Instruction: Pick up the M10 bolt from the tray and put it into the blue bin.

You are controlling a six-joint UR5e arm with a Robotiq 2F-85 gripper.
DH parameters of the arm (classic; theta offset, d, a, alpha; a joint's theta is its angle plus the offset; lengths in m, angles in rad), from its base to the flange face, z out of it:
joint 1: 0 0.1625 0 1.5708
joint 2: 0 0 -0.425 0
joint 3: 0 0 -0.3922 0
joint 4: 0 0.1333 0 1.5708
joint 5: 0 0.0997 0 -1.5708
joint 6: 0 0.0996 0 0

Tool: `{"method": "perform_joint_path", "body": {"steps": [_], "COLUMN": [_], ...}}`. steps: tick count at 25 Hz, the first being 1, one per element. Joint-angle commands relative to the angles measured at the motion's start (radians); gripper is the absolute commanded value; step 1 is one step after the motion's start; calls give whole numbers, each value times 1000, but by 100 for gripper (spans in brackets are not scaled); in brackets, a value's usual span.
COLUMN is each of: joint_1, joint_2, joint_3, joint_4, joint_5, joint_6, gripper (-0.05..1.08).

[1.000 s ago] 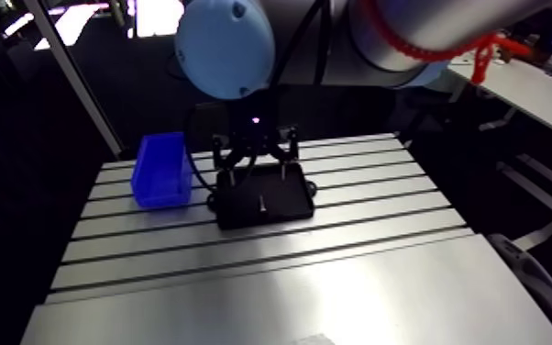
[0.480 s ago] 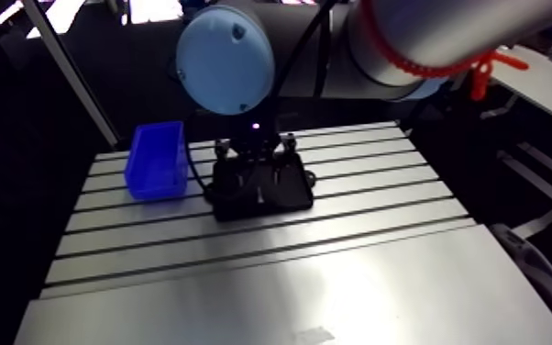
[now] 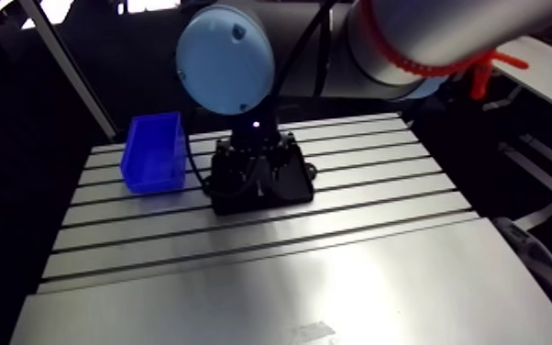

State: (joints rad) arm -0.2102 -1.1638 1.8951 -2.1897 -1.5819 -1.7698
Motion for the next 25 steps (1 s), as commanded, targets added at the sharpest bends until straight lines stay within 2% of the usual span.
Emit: {"method": "perform_joint_path", "body": {"steps": [1,15,25], "joint_1": [0,-2,0], "joint_2": [3,2,3], "joint_3": [2,20,22], "joint_4": [0,-2,-19], "joint_5": [0,1,1], "joint_6": [2,2,2], "gripper": [45,49,57]}}
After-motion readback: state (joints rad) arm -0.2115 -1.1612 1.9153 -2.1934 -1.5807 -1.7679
